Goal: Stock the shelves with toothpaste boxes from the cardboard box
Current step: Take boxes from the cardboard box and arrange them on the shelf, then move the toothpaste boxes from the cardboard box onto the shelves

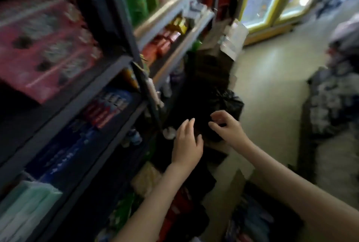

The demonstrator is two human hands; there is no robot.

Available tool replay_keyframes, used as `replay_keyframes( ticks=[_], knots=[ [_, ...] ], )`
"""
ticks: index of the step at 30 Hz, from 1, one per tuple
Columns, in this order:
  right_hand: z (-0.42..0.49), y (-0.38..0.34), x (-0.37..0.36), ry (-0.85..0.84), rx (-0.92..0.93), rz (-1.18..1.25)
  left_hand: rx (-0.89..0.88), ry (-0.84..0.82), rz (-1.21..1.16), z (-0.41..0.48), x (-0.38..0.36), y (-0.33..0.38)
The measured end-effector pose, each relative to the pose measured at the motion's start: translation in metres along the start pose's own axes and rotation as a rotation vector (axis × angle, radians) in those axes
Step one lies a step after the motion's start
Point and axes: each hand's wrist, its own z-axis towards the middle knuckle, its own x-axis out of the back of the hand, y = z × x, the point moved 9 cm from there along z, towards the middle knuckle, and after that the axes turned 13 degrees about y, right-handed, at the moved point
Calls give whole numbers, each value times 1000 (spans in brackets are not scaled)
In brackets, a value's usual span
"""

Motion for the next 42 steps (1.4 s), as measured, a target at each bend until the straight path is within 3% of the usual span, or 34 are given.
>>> replay_keyframes(
  ticks=[4, 9, 18, 27, 33, 37, 42],
  knots=[
    [-62, 143, 81, 31, -317, -105, -12, -249, 112, -61, -120, 17],
    [-138, 255, 125, 67, -514, -150, -61, -435, 181, -134, -218, 26],
    [-300, 422, 163, -41, -814, -235, 36, -643, 312, -276, -309, -10],
    [-363, 511, 99, -241, -839, -245, 108, -849, 370, -339, -374, -72],
    [-399, 575, 33, -509, -926, -280, 207, -1135, 583, -375, -415, -146],
    [-425, 599, 8, -577, -968, -295, 322, -1298, 687, -404, -418, -197],
    [-452, 617, -11, -576, -941, -360, 277, -1293, 615, -424, -427, -219]
  ],
)
